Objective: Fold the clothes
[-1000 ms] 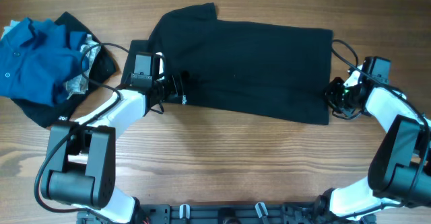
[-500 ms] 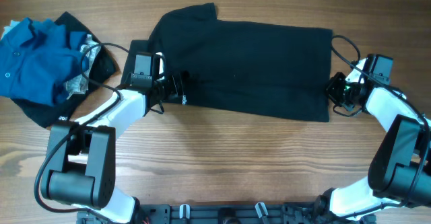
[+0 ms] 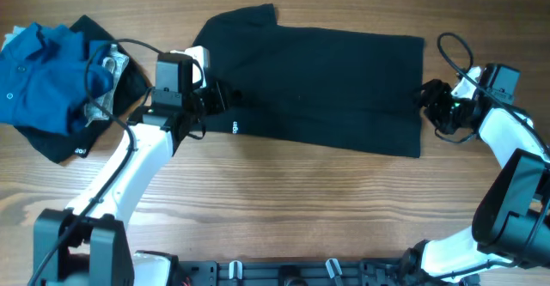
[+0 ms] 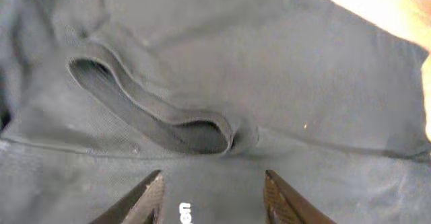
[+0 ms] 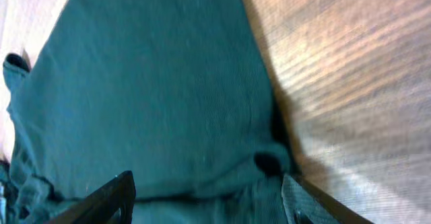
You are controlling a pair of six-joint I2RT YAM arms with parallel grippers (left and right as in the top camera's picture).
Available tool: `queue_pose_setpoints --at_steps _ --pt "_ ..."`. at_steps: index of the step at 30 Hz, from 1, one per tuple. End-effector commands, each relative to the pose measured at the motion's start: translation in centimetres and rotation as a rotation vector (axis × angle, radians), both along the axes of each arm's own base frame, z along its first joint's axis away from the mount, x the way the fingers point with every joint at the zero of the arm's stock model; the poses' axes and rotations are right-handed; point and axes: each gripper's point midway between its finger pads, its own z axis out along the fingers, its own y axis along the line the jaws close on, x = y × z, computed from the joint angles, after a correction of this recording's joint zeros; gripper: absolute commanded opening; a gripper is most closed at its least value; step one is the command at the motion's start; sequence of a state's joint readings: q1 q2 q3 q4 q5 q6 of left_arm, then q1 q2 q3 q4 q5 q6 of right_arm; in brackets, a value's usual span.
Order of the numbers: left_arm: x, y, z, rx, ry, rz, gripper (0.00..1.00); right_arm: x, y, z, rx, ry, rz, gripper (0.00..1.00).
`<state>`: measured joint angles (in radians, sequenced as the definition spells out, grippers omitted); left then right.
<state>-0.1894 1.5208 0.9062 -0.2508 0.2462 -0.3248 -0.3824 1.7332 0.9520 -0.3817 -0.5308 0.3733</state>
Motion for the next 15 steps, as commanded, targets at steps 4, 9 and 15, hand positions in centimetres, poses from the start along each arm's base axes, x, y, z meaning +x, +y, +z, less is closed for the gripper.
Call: queue_pose_setpoints --at_steps 4,9,15 --pt "-1.8 -2.8 -6.6 0.027 0.169 -0.109 0.04 0.0 0.6 1.3 0.028 -0.014 0.018 0.7" --pt "0.5 -2.8 -8.0 0.061 0.101 -0.084 0.04 0.0 0.6 1.3 0.027 -0.015 0.017 0.7" --pt "7.8 -4.7 -2.7 -0.091 -0.236 -0.009 0.04 0.0 0.6 1.3 0.041 -0.009 -0.004 0.67"
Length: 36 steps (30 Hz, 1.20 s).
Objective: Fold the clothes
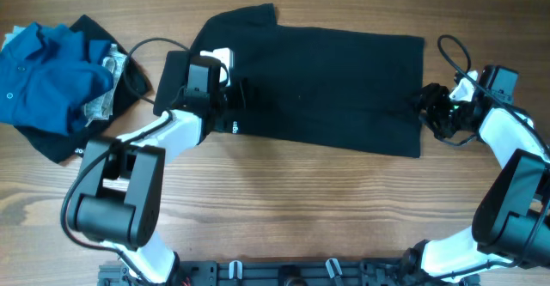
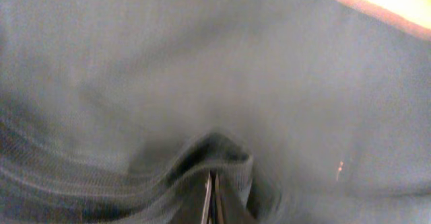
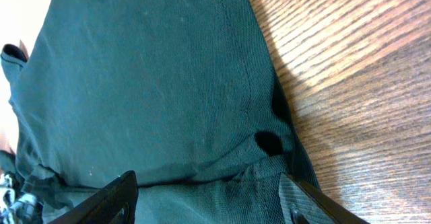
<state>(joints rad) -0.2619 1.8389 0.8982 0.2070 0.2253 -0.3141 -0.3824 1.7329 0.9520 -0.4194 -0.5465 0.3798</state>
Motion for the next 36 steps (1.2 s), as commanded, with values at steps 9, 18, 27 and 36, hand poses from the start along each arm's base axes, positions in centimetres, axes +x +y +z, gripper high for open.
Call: queue_pose_setpoints --at_steps 9,18,27,36 --pt "-1.8 -0.2 3.6 0.077 0.149 -0.093 0.04 0.4 0.2 1.3 0.014 -0.025 -0.002 0.67" --pt "-3.8 4.0 -1.7 0.247 0.327 0.008 0.04 0.4 0.1 1.3 0.008 -0.022 -0.005 0.68" --pt "2.5 0.9 -2.1 0.108 0.091 -0.02 0.04 0.4 0.1 1.3 0.009 -0.022 -0.007 0.69" --pt "3.3 -0.6 -0.8 0.049 0.043 -0.018 0.05 0.2 0.1 1.2 0.011 -0.012 -0.006 0.68"
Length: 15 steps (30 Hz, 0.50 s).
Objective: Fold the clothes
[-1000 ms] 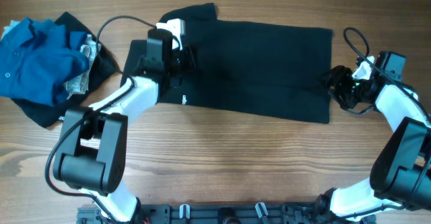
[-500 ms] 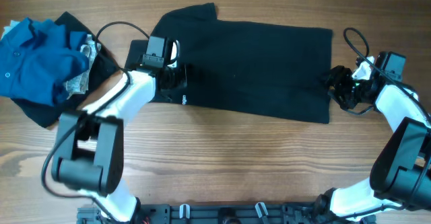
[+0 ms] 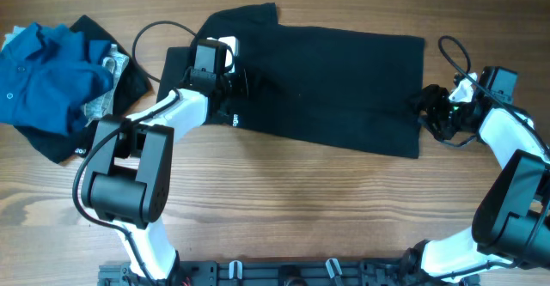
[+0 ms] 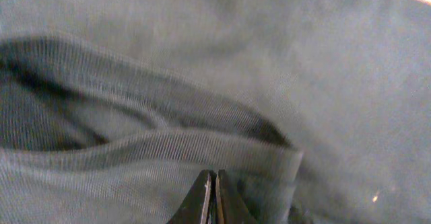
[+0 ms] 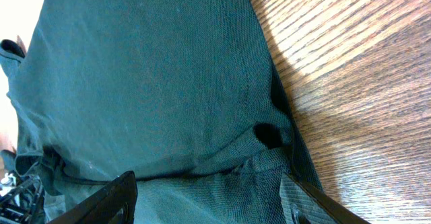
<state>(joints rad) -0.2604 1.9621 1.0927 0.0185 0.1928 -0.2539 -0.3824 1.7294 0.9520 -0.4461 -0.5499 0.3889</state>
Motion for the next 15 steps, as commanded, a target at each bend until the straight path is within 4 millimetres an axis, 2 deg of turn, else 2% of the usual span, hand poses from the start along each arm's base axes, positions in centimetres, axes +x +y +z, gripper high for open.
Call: queue_pose_setpoints --at_steps 1,4,6,8,10,11,12,13,14,15 --pt "1.3 -0.8 1.3 -0.054 -0.061 0.003 0.05 0.6 -0.1 1.2 -0.005 -0.035 0.001 0.69" --pt "1.6 -0.9 2.6 -0.082 -0.081 0.005 0.05 0.2 -0.5 0.8 -0.029 -0.008 -0.011 0.69" --pt "1.8 -0.1 4.3 -0.084 -0.108 0.016 0.1 -0.1 -0.7 0.5 -0.047 0.007 -0.006 0.72" --pt "1.2 1.9 6.2 -0.075 -0.094 0.052 0.13 -0.3 -0.6 0.5 -0.052 0.01 0.012 0.72" --pt "0.4 3.7 6.4 -0.058 -0.054 0.087 0.15 -0.4 -0.5 0.4 -0.057 0.008 0.025 0.73" --pt "0.1 4.0 6.1 -0.057 -0.034 0.09 0.17 -0.4 -0.5 0.4 -0.058 0.007 0.026 0.73" --pt "-0.2 4.0 5.4 -0.053 -0.009 0.09 0.22 -0.4 -0.5 0.4 -0.058 0.006 0.026 0.73" --pt "-0.4 4.1 4.7 -0.045 0.012 0.094 0.31 -0.4 -0.5 0.4 -0.058 0.006 0.025 0.73" --pt "-0.4 4.8 3.8 -0.012 0.025 0.121 0.46 -0.4 -0.5 0.4 -0.058 0.006 0.026 0.73" --pt "-0.1 5.9 3.3 0.034 0.023 0.162 0.52 -0.4 -0.5 0.4 -0.058 0.007 0.026 0.74"
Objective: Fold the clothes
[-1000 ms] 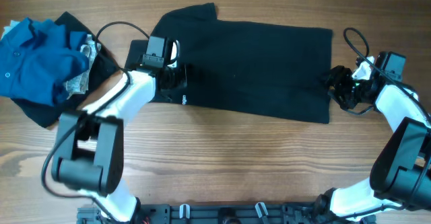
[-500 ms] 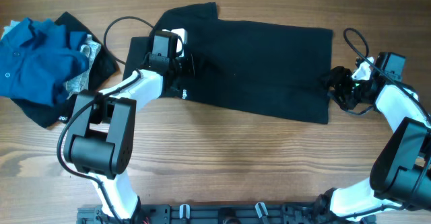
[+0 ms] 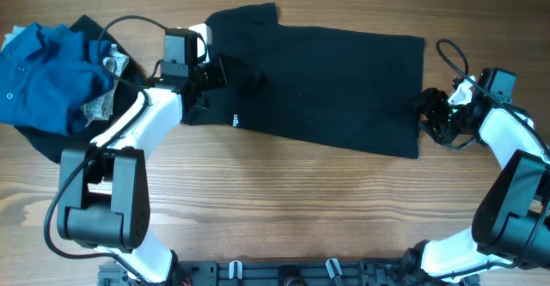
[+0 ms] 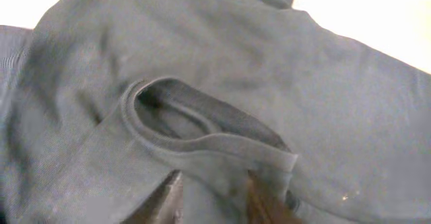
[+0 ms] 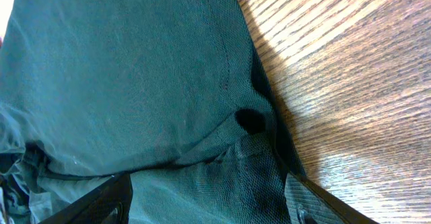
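Note:
A black shirt lies spread flat across the table, collar end to the left. My left gripper sits at that end. In the left wrist view its ribbed collar forms an open loop just ahead of the left gripper, which is open with collar cloth lying over the fingertips. My right gripper is at the shirt's right hem. In the right wrist view the right gripper is wide open, with the folded hem corner lying between its fingers.
A heap of clothes lies at the far left: a blue shirt on a black garment. The left arm's cable loops over that heap. Bare wooden table runs in front of the shirt.
My left gripper was shut on the collar rib and is now open, sitting a little further left and back from the collar. The right gripper has hardly moved.
My left gripper first stood open in front of the collar loop. Then it was shut on the collar rib and stayed shut on it at a spot further right. Now it is open again by the collar. The right gripper stayed open at the hem throughout.

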You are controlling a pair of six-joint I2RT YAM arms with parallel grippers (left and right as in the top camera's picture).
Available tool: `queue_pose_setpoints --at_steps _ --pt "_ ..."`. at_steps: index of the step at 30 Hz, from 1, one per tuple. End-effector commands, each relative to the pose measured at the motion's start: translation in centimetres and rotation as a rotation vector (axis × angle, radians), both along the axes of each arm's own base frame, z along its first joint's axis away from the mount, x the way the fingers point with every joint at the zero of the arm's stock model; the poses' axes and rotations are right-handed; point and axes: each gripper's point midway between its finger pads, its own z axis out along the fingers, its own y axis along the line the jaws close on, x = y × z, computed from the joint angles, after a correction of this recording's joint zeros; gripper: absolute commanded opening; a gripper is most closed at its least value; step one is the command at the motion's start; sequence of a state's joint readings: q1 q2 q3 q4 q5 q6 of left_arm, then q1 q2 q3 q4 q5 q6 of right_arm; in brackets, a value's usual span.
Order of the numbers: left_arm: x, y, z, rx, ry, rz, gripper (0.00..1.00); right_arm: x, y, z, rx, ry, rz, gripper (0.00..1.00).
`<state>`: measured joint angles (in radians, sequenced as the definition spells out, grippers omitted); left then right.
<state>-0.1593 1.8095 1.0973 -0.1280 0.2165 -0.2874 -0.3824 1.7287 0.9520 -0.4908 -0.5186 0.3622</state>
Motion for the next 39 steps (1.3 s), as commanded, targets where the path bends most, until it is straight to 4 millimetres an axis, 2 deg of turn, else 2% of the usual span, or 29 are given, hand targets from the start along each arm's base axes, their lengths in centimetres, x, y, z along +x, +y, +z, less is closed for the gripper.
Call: queue_pose_setpoints --at_steps 1,2,3,7,13,15,18,22,23,27,29,34,36,39 --pt "0.5 2.2 -1.9 0.107 0.019 0.086 0.46 0.6 -0.4 1.0 -0.034 -0.035 0.015 0.74" --pt "0.9 3.1 -2.2 0.126 0.013 0.117 0.21 0.6 -0.4 1.0 -0.034 -0.035 0.015 0.74" --pt "1.1 3.7 -2.4 0.122 0.014 0.136 0.04 0.6 -0.4 1.0 -0.033 -0.034 0.013 0.74" --pt "1.3 4.8 -4.1 0.114 0.043 0.156 0.04 0.6 -0.4 1.0 -0.034 -0.035 0.013 0.74" --pt "3.0 3.3 -5.7 0.052 -0.002 0.107 0.04 0.6 -0.7 0.8 -0.051 -0.03 0.007 0.74" --pt "4.2 1.8 -4.6 -0.017 -0.076 0.056 0.04 0.6 -0.7 0.9 -0.051 -0.031 0.007 0.74" --pt "5.3 1.0 -3.1 -0.083 -0.136 0.074 0.04 0.6 -0.7 0.8 -0.051 -0.03 0.007 0.73" --pt "6.0 -1.7 -0.7 -0.197 -0.205 0.009 0.04 0.6 -0.7 0.9 -0.05 -0.03 0.007 0.73" --pt "5.7 -1.1 -0.9 -0.181 -0.182 0.021 0.04 0.6 -0.7 0.8 -0.051 -0.03 0.009 0.74" --pt "3.7 1.9 -2.1 -0.125 -0.065 0.049 0.17 0.0 -0.8 0.5 -0.079 -0.016 0.046 0.75" --pt "1.8 4.6 -2.2 -0.088 0.023 0.081 0.22 -0.9 -1.1 0.0 -0.101 0.035 0.035 0.75" --pt "-3.0 10.8 0.1 -0.034 0.154 0.174 0.3 -3.4 -2.7 -1.3 -0.168 0.193 -0.074 0.82" --pt "-4.8 11.7 -0.9 -0.008 0.229 0.168 0.35 -3.9 -2.4 -1.4 -0.159 0.213 -0.072 0.87" --pt "-6.1 11.5 -3.4 -0.001 0.307 0.147 0.47 -5.2 -2.1 -1.7 -0.151 0.274 -0.069 0.9"
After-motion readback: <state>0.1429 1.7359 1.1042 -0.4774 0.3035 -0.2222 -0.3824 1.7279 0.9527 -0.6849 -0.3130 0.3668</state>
